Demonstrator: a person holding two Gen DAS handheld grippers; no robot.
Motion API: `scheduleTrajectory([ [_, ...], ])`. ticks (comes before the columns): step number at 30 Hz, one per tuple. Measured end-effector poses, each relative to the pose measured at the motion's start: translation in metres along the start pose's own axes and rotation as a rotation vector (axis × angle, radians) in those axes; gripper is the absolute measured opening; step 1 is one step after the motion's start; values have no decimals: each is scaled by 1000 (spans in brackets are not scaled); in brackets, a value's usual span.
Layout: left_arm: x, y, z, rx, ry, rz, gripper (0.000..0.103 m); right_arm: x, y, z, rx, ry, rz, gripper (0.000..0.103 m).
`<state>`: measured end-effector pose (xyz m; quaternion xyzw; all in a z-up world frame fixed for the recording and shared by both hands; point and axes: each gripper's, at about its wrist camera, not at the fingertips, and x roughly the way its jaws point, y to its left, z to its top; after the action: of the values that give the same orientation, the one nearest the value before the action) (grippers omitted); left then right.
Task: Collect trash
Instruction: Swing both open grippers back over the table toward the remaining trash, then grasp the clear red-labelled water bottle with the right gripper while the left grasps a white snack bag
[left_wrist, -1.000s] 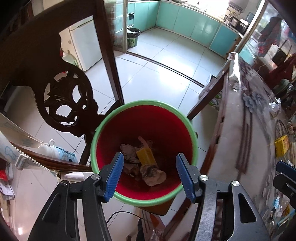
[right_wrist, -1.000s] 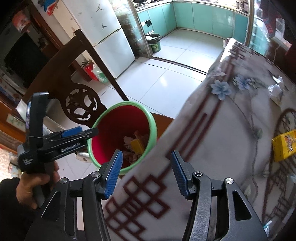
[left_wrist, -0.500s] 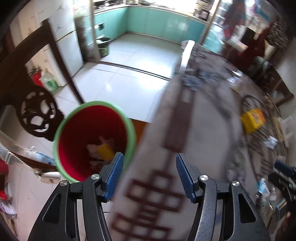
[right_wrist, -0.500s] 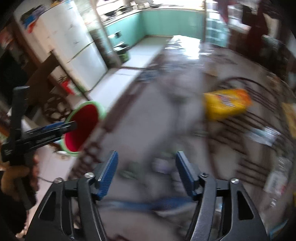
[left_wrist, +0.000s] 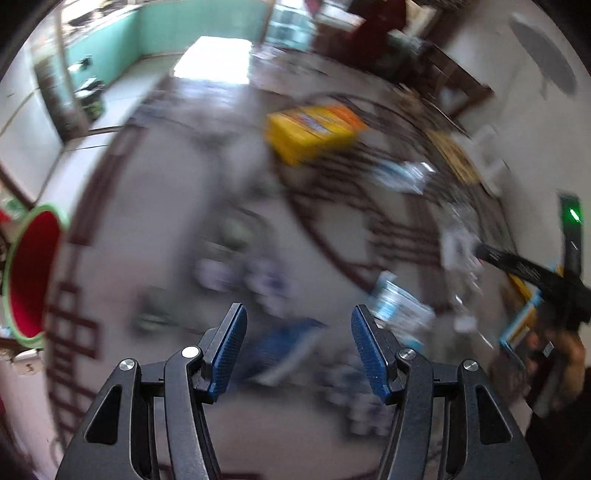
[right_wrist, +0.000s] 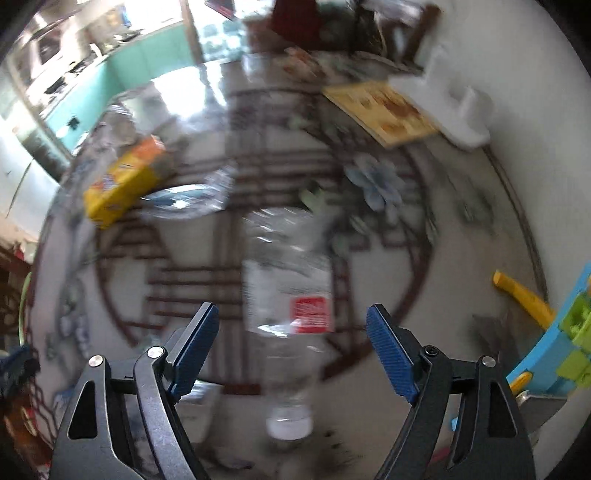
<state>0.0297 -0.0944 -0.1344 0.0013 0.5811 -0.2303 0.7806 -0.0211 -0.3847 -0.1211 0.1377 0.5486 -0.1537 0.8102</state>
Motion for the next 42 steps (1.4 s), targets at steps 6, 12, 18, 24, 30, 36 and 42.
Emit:
scheduleTrajectory([
  [6, 31, -53, -14, 67, 76, -44, 58, 25, -9, -6, -26, 72, 59, 82],
  [12, 53, -75, -17, 55, 140, -74, 58, 30, -14, -10, -31, 101, 151, 44],
  [18, 69, -91, -16, 51, 177, -110, 58, 13, -24, -14, -59, 38, 167, 44],
  [24, 95, -101, -17, 37, 215, -92, 58, 0, -28, -12, -58, 14, 173, 44],
  [30, 103, -105, -16, 81, 202, -111, 8, -1, -28, -15, -47, 22, 176, 44],
  [36, 81, -96, -5, 106, 121, -105, 3, -10, -15, -15, -51, -1, 197, 44],
  [42, 41, -77, 10, 99, 4, -76, 2, -27, 10, -10, -92, -40, 218, 44],
])
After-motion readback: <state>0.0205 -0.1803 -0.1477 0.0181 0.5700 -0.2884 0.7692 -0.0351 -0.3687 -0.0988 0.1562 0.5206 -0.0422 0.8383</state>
